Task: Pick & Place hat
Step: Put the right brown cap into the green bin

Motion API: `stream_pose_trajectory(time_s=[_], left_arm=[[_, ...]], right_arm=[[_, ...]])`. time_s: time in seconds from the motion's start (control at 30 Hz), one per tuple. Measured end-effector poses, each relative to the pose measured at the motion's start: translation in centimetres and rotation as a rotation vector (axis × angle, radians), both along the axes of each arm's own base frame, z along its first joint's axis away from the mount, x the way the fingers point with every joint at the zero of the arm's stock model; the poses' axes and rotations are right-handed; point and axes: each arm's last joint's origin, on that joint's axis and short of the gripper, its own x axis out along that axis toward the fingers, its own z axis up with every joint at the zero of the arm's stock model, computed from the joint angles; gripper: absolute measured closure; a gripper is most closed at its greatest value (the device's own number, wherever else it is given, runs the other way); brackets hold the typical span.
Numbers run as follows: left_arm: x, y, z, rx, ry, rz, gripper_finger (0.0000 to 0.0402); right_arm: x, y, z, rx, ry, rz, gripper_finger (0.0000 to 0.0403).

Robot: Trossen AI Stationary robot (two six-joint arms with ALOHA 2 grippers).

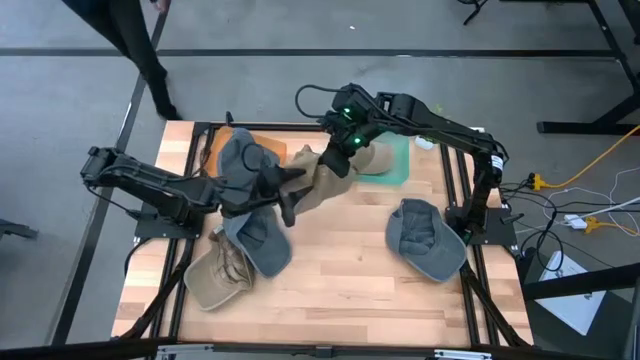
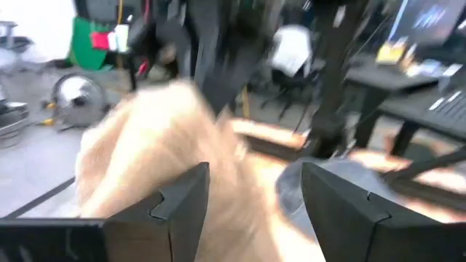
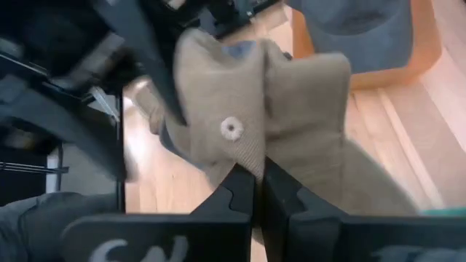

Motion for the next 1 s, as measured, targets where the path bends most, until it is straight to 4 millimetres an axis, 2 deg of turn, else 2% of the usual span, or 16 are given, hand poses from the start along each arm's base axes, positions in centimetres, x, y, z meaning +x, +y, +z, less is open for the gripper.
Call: stream_pose_trajectory(time_s=[0.13, 0.33, 0.73, 0.87, 1.0], left_arm=[[0.2, 0.1, -1.1, 0.016, 0.082, 0.06, 0.018], [-0.1, 0.3, -1.5, 0.02, 0.121, 0.121, 0.0169], [0.0, 1.7, -1.7, 0.039, 0.157, 0.168, 0.017], [0.0, 1.7, -1.7, 0.04, 0.157, 0.164, 0.0186], [0.1, 1.6, -1.7, 0.03, 0.158, 0.115, 0.023]], right_arm=[[0.0, 0.0, 0.0, 0.0, -0.004, 0.002, 0.0396], [0.1, 0.4, 0.1, 0.022, -0.012, 0.033, 0.0395], [1.1, 2.7, 0.8, 0.086, -0.112, 0.168, 0.0393], [1.0, 2.9, 0.7, 0.083, -0.104, 0.199, 0.0393], [0.9, 3.0, 0.6, 0.068, -0.098, 0.214, 0.0393]])
